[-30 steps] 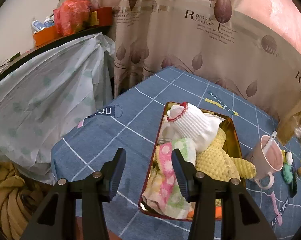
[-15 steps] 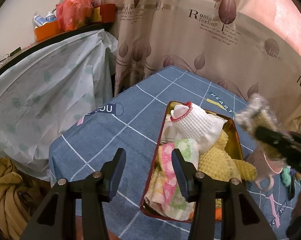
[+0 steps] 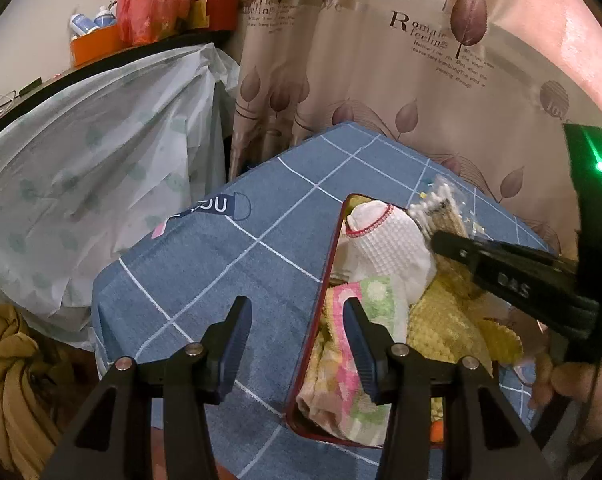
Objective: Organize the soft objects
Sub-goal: 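Carry the cotton swab bag over the gold tray and open the right tool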
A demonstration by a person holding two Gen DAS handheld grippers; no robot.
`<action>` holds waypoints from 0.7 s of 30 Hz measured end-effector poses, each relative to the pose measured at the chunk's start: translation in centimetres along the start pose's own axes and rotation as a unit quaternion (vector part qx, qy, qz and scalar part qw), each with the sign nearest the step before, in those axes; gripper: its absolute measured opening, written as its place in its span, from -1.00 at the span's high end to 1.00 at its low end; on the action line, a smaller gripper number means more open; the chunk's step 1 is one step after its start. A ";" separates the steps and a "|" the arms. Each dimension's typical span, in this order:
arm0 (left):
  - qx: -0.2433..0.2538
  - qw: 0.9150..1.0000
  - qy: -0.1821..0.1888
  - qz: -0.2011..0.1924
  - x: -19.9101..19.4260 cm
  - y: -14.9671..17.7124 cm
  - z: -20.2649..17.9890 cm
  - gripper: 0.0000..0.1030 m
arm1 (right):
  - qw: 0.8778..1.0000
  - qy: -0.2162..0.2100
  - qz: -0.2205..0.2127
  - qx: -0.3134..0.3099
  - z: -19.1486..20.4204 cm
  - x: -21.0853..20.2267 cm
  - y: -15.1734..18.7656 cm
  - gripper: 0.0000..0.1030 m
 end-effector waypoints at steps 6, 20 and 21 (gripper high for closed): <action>-0.001 1.000 0.000 0.005 0.2 0.1 0.1 0.06 | 1.000 0.003 0.004 0.000 0.1 1.0 -0.1 0.69; -0.003 1.000 -0.005 0.005 0.3 0.0 0.2 0.06 | 1.000 0.018 -0.016 -0.017 0.7 -1.2 -0.3 -0.02; -0.002 1.000 -0.005 0.005 0.4 0.0 0.2 0.06 | 1.000 0.018 -0.017 -0.017 0.6 -1.5 -0.2 -0.06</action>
Point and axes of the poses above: each gripper's, at about its wrist camera, not at the fingertips, and x roughly the way its jaws point, z to its left, y to its underside, the point moved 6 cm from there along x, roughly the way its jaws point, and after that the axes turned 1 degree about -z, right-handed, at the moved point
